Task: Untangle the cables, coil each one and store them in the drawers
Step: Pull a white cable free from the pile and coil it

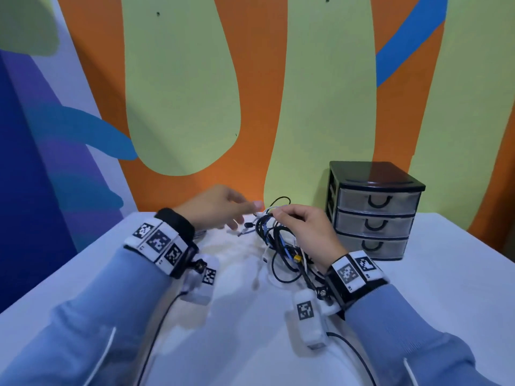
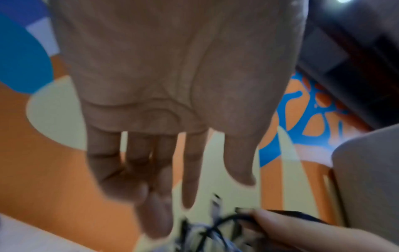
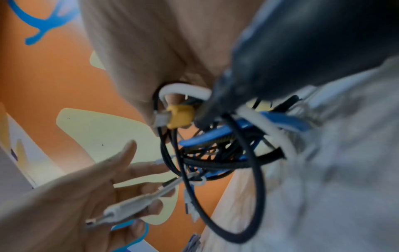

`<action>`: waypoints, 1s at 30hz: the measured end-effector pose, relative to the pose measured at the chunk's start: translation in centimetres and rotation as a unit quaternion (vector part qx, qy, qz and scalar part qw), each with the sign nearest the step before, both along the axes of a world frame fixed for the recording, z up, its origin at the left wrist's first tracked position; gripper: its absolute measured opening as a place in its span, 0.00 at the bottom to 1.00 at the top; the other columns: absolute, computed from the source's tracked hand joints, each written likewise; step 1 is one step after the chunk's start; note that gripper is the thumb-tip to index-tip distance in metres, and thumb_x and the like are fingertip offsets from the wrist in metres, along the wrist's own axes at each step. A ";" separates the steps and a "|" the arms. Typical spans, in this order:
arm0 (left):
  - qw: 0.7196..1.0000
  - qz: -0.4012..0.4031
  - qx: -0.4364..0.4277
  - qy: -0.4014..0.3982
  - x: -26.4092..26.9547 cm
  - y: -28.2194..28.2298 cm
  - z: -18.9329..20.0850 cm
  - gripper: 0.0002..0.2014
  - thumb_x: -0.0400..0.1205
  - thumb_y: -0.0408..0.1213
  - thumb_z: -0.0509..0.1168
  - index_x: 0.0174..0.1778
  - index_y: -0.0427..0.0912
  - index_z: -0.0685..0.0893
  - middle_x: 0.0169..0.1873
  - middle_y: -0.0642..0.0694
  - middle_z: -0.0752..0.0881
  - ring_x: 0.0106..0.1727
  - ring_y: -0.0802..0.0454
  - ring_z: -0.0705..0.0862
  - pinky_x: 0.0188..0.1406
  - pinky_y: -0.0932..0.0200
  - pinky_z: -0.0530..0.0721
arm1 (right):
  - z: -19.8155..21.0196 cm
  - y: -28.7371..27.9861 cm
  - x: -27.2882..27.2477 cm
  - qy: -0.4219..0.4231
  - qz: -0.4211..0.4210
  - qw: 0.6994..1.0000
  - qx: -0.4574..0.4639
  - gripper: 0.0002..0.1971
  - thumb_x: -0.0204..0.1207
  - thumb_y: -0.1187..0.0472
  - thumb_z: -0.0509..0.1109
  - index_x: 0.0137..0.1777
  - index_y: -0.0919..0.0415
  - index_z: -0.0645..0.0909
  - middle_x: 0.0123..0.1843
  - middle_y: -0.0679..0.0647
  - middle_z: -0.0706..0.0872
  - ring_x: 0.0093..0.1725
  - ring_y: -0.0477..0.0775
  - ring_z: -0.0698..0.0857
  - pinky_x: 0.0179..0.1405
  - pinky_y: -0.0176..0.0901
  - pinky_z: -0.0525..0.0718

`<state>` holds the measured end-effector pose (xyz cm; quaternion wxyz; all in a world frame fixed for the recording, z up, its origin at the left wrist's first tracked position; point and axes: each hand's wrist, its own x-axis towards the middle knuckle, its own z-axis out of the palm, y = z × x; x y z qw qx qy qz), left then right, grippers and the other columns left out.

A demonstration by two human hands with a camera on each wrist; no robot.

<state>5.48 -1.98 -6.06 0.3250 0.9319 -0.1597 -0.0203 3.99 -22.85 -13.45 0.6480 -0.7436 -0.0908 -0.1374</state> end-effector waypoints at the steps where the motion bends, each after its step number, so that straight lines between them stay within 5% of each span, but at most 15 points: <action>1: 1.000 -0.018 0.010 0.015 -0.3 -0.8 -0.6 0.21 0.83 0.63 0.72 0.51 0.49 0.94 0.41 0.49 0.96 0.43 0.51 0.93 0.48 0.52 0.90 | 0.0 0.1 -0.1 -0.003 0.007 1.000 0.009 0.07 0.84 0.57 0.77 0.50 0.57 0.95 0.51 0.54 0.96 0.55 0.57 0.92 0.63 0.48 0.87; 3: 0.999 -0.032 0.004 -0.014 0.0 -1.2 -2.4 0.18 0.85 0.55 0.75 0.44 0.42 0.95 0.36 0.43 0.94 0.33 0.48 0.87 0.45 0.47 0.89 | 0.2 0.0 -0.4 0.010 0.015 0.999 0.050 0.08 0.84 0.57 0.76 0.49 0.60 0.94 0.50 0.63 0.94 0.45 0.58 0.90 0.54 0.47 0.88; 5: 0.997 -0.023 -0.065 -0.032 0.5 -0.8 -3.9 0.15 0.86 0.47 0.76 0.41 0.38 0.95 0.35 0.36 0.93 0.33 0.47 0.83 0.44 0.39 0.89 | 0.3 -0.2 -0.5 0.039 0.016 0.993 0.114 0.08 0.87 0.61 0.72 0.51 0.62 0.93 0.45 0.60 0.94 0.40 0.56 0.89 0.45 0.45 0.89; 7: 0.990 -0.025 -0.136 -0.028 0.3 -0.4 -4.5 0.10 0.86 0.43 0.76 0.46 0.40 0.96 0.39 0.35 0.94 0.36 0.49 0.85 0.39 0.49 0.86 | 0.1 -0.5 -0.3 0.041 -0.021 0.993 0.106 0.08 0.87 0.65 0.70 0.53 0.57 0.91 0.38 0.53 0.91 0.38 0.56 0.88 0.43 0.50 0.88; 9: 0.978 -0.004 -0.200 -0.049 0.4 -0.2 -4.6 0.11 0.88 0.45 0.73 0.49 0.43 0.96 0.40 0.39 0.95 0.36 0.55 0.85 0.36 0.61 0.82 | -0.3 -0.9 0.2 0.027 -0.071 0.997 0.026 0.12 0.83 0.69 0.71 0.57 0.51 0.89 0.45 0.55 0.91 0.41 0.53 0.87 0.45 0.49 0.88; 12: 0.948 0.008 -0.308 -0.077 0.3 0.1 -4.3 0.11 0.90 0.43 0.70 0.49 0.41 0.94 0.36 0.44 0.89 0.35 0.55 0.81 0.36 0.61 0.80 | 0.0 -0.9 -0.4 0.036 -0.029 0.995 -0.094 0.21 0.78 0.67 0.78 0.68 0.49 0.86 0.63 0.55 0.85 0.56 0.46 0.83 0.47 0.28 0.82; 15: 0.925 0.013 -0.373 -0.074 0.1 0.0 -4.2 0.11 0.91 0.42 0.68 0.49 0.41 0.92 0.34 0.47 0.83 0.36 0.54 0.79 0.37 0.61 0.83 | 0.7 -0.6 -1.5 0.044 0.005 0.967 -0.250 0.36 0.72 0.54 0.85 0.79 0.39 0.77 0.71 0.50 0.72 0.72 0.49 0.68 0.66 0.41 0.71; 18: 0.905 0.027 -0.420 -0.071 -0.2 0.2 -3.6 0.12 0.92 0.43 0.66 0.49 0.42 0.90 0.34 0.47 0.80 0.36 0.54 0.79 0.38 0.61 0.83 | 0.7 -0.4 -1.5 0.053 0.000 0.957 -0.285 0.46 0.70 0.49 0.87 0.85 0.36 0.66 0.69 0.49 0.67 0.70 0.50 0.64 0.64 0.46 0.68; 21: 0.905 0.025 -0.415 -0.085 -0.5 0.4 -3.2 0.12 0.92 0.42 0.66 0.47 0.41 0.90 0.39 0.47 0.85 0.38 0.55 0.80 0.40 0.61 0.81 | -0.5 -0.8 -0.1 0.055 -0.010 0.977 -0.204 0.29 0.74 0.52 0.84 0.74 0.41 0.80 0.55 0.48 0.86 0.53 0.49 0.85 0.54 0.44 0.78; 23: 0.911 0.015 -0.404 -0.078 -1.0 0.5 -3.0 0.12 0.91 0.40 0.68 0.46 0.38 0.91 0.39 0.45 0.89 0.37 0.53 0.80 0.40 0.60 0.80 | -1.3 -1.1 0.6 0.040 -0.027 0.978 -0.205 0.11 0.76 0.54 0.83 0.56 0.43 0.90 0.40 0.47 0.89 0.38 0.44 0.86 0.47 0.43 0.80; 25: 0.919 0.011 -0.389 -0.068 -1.5 0.6 -2.7 0.11 0.89 0.36 0.71 0.47 0.32 0.92 0.37 0.41 0.90 0.33 0.51 0.80 0.38 0.60 0.81 | -1.7 -1.1 0.7 0.027 -0.038 0.977 -0.206 0.04 0.77 0.52 0.82 0.49 0.46 0.91 0.34 0.47 0.87 0.31 0.40 0.82 0.40 0.41 0.78; 30: 0.917 0.020 -0.387 -0.095 -2.3 0.8 -2.3 0.05 0.85 0.25 0.72 0.49 0.25 0.90 0.38 0.34 0.93 0.34 0.50 0.85 0.36 0.62 0.86 | -0.9 -0.9 0.0 -0.048 -0.050 0.979 -0.191 0.08 0.78 0.53 0.81 0.54 0.38 0.89 0.46 0.48 0.88 0.44 0.49 0.86 0.44 0.39 0.80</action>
